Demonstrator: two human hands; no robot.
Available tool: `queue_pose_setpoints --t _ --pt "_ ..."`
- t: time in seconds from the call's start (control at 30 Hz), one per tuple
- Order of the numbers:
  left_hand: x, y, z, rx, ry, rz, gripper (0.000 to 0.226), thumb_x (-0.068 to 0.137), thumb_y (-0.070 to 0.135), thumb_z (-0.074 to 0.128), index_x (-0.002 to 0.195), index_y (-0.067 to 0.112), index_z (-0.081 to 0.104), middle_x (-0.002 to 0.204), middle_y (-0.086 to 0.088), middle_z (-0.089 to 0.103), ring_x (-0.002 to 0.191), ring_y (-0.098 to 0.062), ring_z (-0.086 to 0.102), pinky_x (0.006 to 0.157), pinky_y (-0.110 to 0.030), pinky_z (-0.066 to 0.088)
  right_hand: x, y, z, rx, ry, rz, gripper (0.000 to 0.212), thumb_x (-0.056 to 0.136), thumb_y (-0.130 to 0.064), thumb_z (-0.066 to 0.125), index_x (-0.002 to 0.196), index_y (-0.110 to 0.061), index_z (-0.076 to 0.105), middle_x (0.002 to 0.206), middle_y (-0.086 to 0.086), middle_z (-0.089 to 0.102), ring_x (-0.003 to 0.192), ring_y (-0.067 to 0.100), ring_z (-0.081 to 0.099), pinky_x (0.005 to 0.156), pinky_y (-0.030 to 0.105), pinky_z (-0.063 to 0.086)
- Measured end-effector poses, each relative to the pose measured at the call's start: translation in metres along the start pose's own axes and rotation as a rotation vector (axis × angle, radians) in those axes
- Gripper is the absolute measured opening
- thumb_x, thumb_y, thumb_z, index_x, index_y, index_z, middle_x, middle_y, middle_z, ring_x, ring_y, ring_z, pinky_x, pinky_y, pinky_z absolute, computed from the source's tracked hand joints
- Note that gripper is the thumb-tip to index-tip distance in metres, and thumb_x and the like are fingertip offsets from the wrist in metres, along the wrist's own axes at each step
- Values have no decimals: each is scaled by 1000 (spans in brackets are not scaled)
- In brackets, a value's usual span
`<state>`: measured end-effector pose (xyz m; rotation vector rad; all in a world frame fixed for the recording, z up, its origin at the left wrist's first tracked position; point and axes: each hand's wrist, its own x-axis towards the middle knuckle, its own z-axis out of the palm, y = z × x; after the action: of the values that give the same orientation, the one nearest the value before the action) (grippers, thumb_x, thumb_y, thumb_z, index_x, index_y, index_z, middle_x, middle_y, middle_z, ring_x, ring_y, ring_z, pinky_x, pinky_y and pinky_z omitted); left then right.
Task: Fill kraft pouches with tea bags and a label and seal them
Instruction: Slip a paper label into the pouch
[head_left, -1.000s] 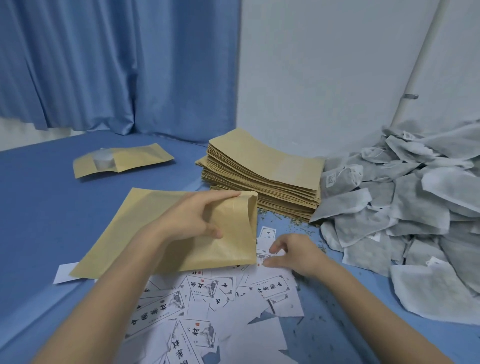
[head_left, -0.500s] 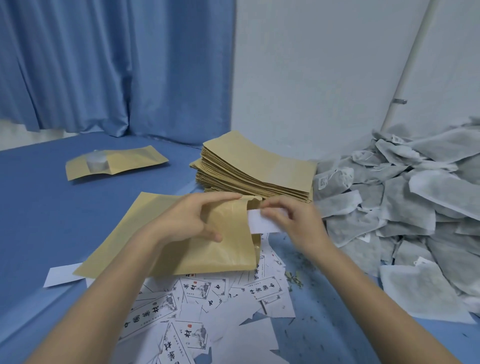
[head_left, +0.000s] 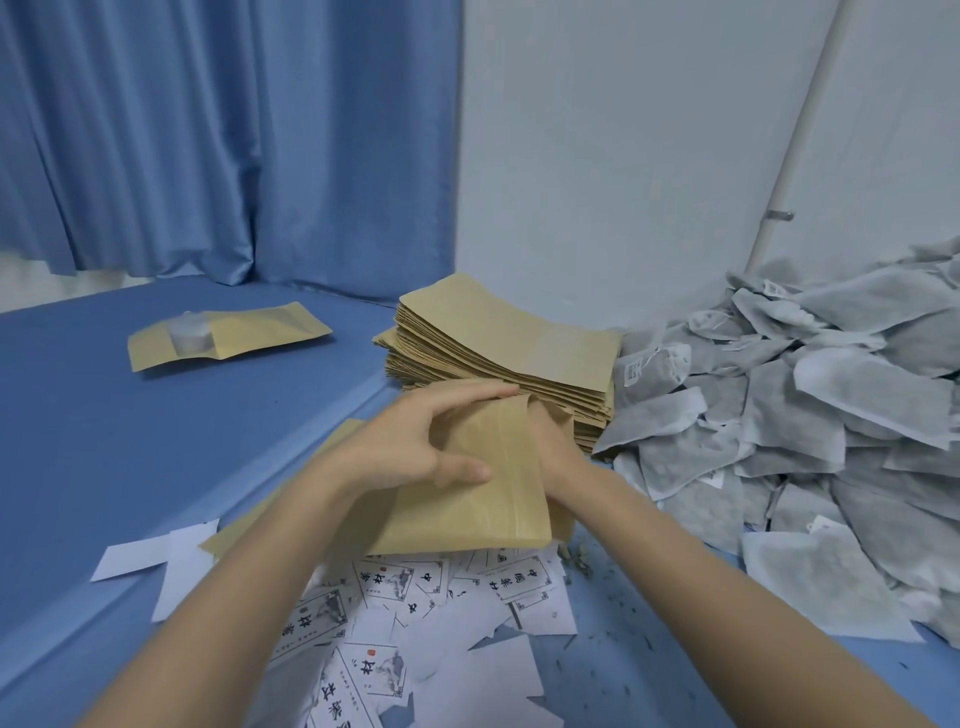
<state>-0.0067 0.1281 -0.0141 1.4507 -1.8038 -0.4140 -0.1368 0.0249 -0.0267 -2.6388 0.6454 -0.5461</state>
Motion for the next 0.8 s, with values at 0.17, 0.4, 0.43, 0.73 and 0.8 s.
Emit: queue_pose_setpoints --t 0.17,0.4,0.43,0.73,0.8 --pt "-14 15 12 250 14 38 129 45 73 75 145 51 -2 156 26 -5 143 2 -5 119 -38 9 3 -15 -23 -54 446 58 41 84 5 46 55 -21 36 54 -9 41 48 3 38 41 10 19" --pt "-7 43 23 365 230 103 129 63 29 85 147 33 -12 158 12 -8 142 5 -9 118 -24 8 -10 -36 -50 169 474 -5 13 89 -16 51 83 -23 61 75 -15 53 67 3 45 53 8 33" --pt "-5 48 22 288 249 100 121 66 19 84 149 28 -3 158 12 1 143 5 -1 117 -23 12 -12 -39 -56 175 460 19 12 88 -20 53 94 -21 64 80 -14 53 70 4 45 55 3 34" --pt "0 80 3 -283 195 81 103 55 1 76 145 28 34 144 6 45 133 -7 41 108 -32 38 -39 -39 -131 -199 -114 -60 20 80 -13 67 94 -27 69 90 -10 70 85 5 62 74 19 46" --pt "2 87 -1 -372 171 104 101 52 -4 74 143 19 37 143 1 48 133 -13 43 104 -33 41 -42 -45 -144 -315 -289 -46 28 80 -14 66 99 -34 67 92 -15 66 84 4 58 67 16 42"
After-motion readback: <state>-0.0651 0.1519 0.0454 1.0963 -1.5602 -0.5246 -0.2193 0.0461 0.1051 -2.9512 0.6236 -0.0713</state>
